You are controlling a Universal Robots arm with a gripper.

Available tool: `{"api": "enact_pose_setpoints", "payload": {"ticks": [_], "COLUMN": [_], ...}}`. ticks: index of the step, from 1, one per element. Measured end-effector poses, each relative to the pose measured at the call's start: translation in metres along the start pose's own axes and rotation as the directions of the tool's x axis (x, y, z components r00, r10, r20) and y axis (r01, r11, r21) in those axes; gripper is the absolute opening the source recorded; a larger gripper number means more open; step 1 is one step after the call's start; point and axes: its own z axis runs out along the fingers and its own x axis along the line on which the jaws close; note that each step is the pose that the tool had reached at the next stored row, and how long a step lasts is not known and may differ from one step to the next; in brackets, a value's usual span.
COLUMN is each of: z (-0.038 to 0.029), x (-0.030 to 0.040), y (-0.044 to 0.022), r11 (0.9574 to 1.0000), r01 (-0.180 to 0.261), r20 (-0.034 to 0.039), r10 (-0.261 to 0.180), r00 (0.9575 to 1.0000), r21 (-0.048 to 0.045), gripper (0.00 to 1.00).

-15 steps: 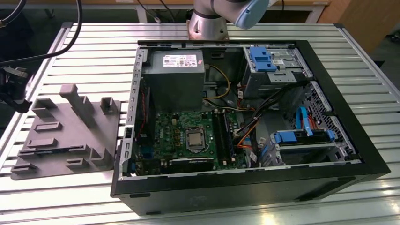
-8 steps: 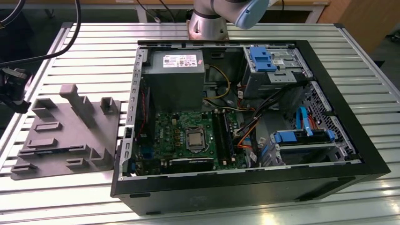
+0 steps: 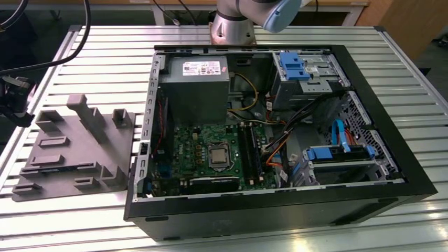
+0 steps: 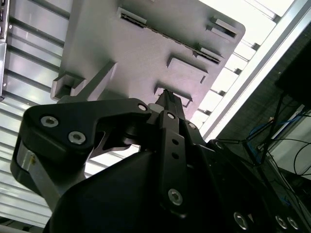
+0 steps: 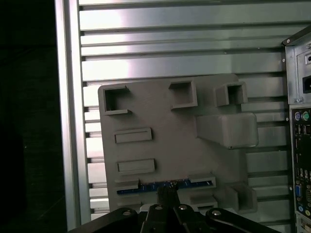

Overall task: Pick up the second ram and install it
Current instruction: 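Pick up the second ram and move it above second insertion slot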

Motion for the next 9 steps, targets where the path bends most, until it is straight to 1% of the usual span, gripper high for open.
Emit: {"api": "enact_pose_setpoints", "payload": {"ticks": [9], "z": [0.0], "x": [0.0001], "y": [0.0], "r11": [1.0], "r01": [0.0], "r20": [0.0], "r10": [0.0], "r00": [1.0], "r21": [0.0], "gripper": [0.11]}}
